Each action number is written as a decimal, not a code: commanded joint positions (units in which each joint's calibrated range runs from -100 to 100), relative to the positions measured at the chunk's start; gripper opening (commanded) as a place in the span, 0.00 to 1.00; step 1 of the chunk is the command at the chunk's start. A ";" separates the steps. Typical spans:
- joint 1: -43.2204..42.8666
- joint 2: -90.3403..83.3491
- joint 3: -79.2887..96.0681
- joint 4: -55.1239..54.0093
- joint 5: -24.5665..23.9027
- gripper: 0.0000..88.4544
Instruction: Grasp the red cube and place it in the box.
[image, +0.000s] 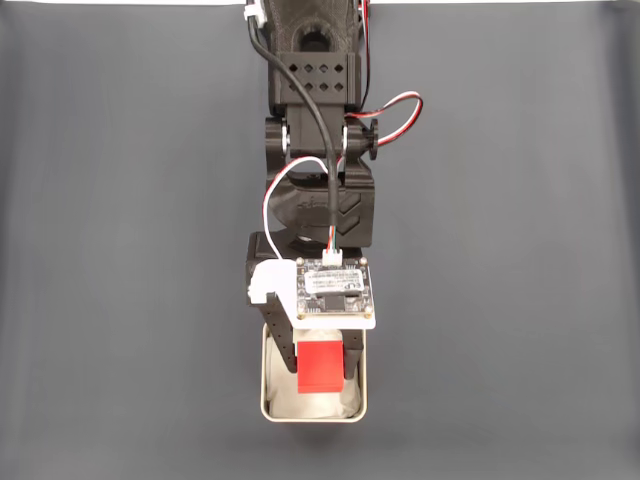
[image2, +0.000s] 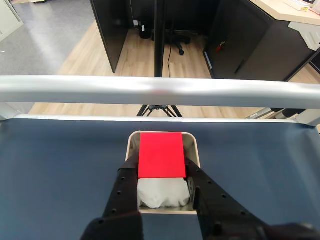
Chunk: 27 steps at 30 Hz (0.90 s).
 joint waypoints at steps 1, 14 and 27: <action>0.50 -0.29 -0.29 -1.51 0.49 0.08; 0.57 0.40 1.08 -2.33 0.78 0.08; 0.57 0.31 1.08 -2.58 0.98 0.45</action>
